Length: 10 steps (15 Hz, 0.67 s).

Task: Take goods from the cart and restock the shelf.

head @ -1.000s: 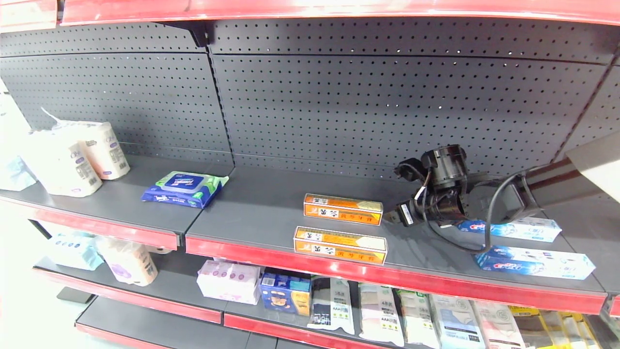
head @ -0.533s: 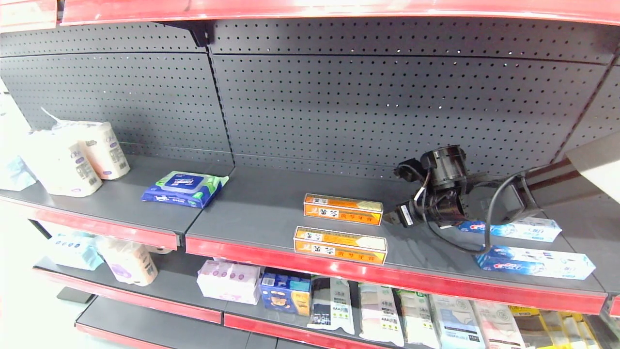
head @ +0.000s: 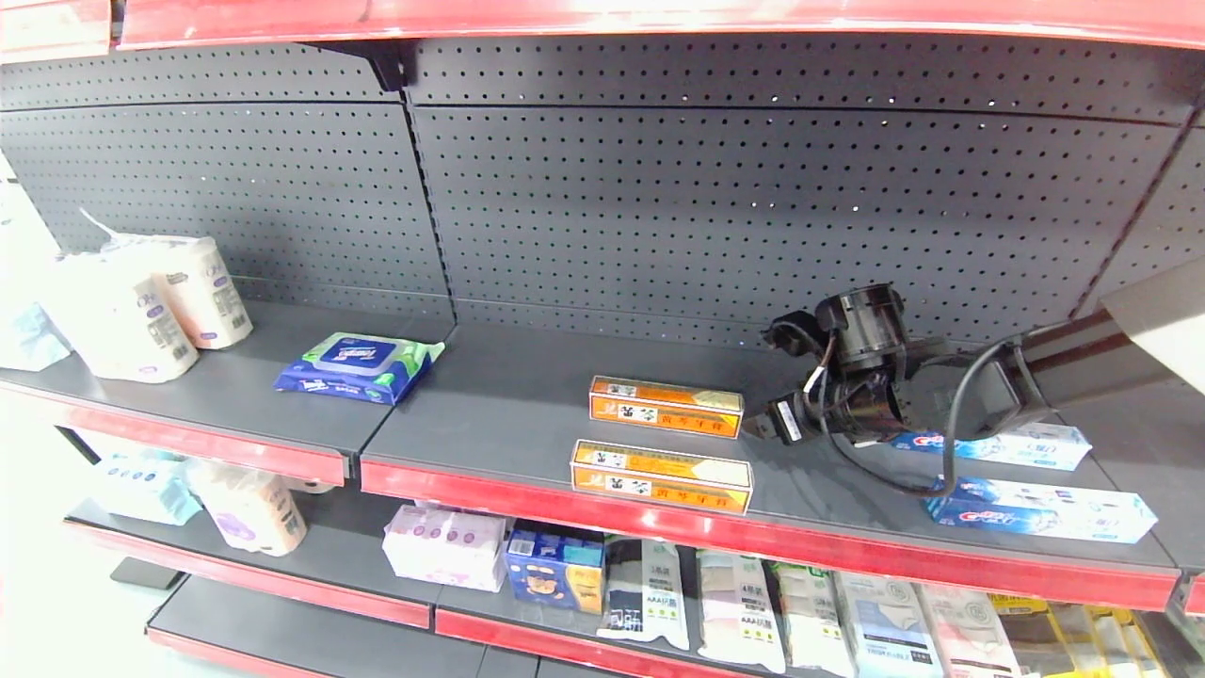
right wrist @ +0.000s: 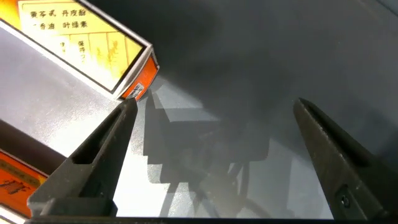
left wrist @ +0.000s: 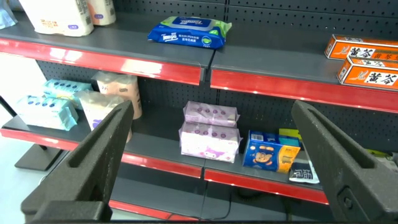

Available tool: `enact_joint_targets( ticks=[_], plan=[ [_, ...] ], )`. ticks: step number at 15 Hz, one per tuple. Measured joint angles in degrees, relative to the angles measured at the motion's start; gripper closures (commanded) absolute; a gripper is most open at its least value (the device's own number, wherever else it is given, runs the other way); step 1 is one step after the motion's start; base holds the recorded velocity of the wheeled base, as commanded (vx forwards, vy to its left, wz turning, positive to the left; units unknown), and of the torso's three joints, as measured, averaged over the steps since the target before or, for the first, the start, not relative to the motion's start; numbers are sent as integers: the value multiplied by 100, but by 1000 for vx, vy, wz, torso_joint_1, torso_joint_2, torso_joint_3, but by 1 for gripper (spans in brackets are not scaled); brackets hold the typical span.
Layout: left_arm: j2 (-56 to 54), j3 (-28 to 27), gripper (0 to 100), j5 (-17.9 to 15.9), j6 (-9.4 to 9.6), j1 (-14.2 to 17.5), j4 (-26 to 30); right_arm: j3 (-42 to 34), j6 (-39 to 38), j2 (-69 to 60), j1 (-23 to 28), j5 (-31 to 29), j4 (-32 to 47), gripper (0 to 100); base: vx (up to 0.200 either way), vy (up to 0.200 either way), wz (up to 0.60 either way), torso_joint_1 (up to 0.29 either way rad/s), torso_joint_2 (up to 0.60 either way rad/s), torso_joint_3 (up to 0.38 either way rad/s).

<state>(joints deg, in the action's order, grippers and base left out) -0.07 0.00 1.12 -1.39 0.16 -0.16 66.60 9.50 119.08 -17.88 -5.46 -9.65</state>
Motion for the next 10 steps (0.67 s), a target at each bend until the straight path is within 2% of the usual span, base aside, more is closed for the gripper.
enact_joint_targets(
  ticks=[4, 10],
  plan=[
    [0, 0, 0, 0, 0, 0, 0, -321, 33, -257, 24, -4, 0, 0, 0, 0, 0, 0, 0, 0],
    [0, 0, 0, -1, 2, 0, 0, -1250, -35, -1001, 144, -9, -6, 0, 0, 0, 0, 0, 0, 0]
  ],
)
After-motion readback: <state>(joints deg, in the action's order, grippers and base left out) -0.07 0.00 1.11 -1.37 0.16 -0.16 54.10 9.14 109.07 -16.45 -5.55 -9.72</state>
